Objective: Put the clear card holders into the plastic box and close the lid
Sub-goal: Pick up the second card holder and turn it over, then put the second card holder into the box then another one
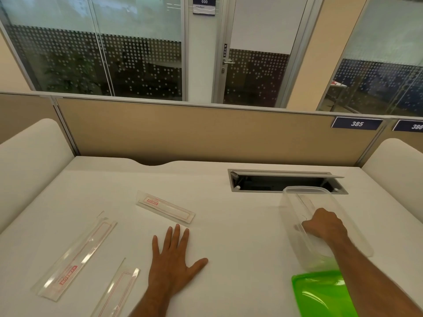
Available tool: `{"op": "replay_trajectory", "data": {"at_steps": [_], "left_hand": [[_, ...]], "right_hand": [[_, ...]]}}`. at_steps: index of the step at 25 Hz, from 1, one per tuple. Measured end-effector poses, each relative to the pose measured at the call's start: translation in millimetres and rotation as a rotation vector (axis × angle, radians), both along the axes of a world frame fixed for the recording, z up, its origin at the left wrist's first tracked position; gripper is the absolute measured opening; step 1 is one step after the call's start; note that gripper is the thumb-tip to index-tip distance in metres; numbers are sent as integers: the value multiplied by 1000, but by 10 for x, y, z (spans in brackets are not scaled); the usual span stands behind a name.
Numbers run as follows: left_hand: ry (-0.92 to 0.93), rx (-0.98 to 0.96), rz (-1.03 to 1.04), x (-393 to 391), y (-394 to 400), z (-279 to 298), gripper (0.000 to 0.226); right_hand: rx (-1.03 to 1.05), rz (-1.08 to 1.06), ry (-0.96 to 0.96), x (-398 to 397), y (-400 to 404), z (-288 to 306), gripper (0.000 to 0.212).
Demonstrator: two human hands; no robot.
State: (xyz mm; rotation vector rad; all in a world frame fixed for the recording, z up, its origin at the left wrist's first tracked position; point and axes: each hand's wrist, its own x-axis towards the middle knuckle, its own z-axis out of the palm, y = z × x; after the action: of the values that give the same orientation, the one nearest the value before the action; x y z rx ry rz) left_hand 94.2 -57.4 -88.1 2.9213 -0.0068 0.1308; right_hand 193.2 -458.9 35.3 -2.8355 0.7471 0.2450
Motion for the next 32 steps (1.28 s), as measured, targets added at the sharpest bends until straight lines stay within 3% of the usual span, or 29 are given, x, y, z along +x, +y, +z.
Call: {"op": "replay_trajectory", "data": {"at_steps": [9, 23, 27, 32], "left_hand": [[-3, 7, -6, -5, 3, -1, 103], [2, -16, 1, -2, 6, 1, 106], [26, -39, -22, -12, 25, 25, 103], [-120, -102, -151, -54, 27, 96, 71]], "right_hand": [[91, 1, 38, 110, 14, -221, 41], [45, 12, 15, 72, 28, -165, 44], [-57, 53, -278, 46, 175, 35, 37], [17, 219, -668, 81, 720, 299, 28]]}}
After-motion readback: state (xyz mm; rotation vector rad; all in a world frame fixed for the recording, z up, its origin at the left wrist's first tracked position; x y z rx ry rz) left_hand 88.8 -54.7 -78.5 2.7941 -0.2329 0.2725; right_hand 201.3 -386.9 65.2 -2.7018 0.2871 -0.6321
